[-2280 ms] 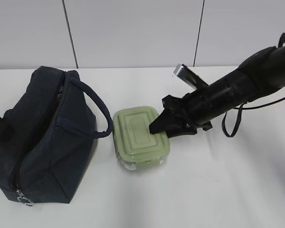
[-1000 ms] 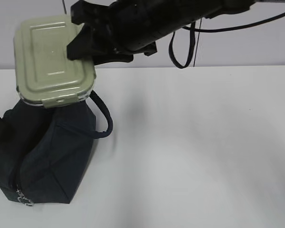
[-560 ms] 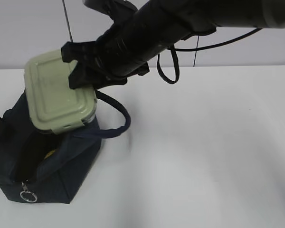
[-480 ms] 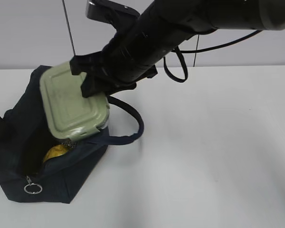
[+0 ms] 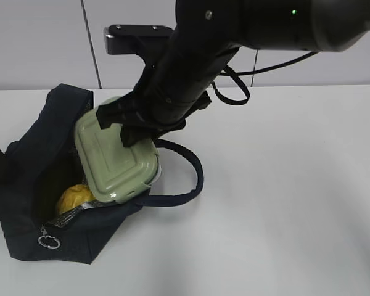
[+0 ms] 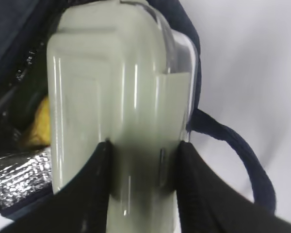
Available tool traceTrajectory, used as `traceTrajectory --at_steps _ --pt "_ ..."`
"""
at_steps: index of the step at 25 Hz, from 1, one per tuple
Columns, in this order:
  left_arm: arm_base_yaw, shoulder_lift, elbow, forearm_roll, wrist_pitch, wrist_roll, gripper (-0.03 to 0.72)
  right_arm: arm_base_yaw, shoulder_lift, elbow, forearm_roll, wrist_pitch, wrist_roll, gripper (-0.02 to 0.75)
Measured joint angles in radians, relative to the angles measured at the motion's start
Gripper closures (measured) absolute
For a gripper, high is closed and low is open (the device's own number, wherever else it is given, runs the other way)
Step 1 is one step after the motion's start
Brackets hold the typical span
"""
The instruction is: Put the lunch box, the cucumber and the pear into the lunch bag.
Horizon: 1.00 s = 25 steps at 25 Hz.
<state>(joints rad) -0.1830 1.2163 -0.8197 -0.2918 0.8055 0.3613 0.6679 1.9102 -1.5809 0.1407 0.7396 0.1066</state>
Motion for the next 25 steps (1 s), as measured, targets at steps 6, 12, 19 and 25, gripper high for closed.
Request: traceTrajectory --at_steps 6,12,19,25 --pt "0.0 0.0 0.0 -0.004 0.002 0.0 0.687 0.02 0.043 -0.02 -0.015 0.006 0.028 0.48" --pt "0.0 0.0 0.0 -0.007 0.004 0.0 0.687 0.083 0.114 -0.172 -0.011 0.01 0.026 0.48" --pt "0.0 0.0 0.0 -0.005 0.015 0.0 0.687 0.149 0.233 -0.359 0.003 0.068 0.024 0.48" --pt "0.0 0.0 0.0 -0.003 0.021 0.0 0.687 0.157 0.277 -0.43 -0.005 0.12 -0.003 0.385"
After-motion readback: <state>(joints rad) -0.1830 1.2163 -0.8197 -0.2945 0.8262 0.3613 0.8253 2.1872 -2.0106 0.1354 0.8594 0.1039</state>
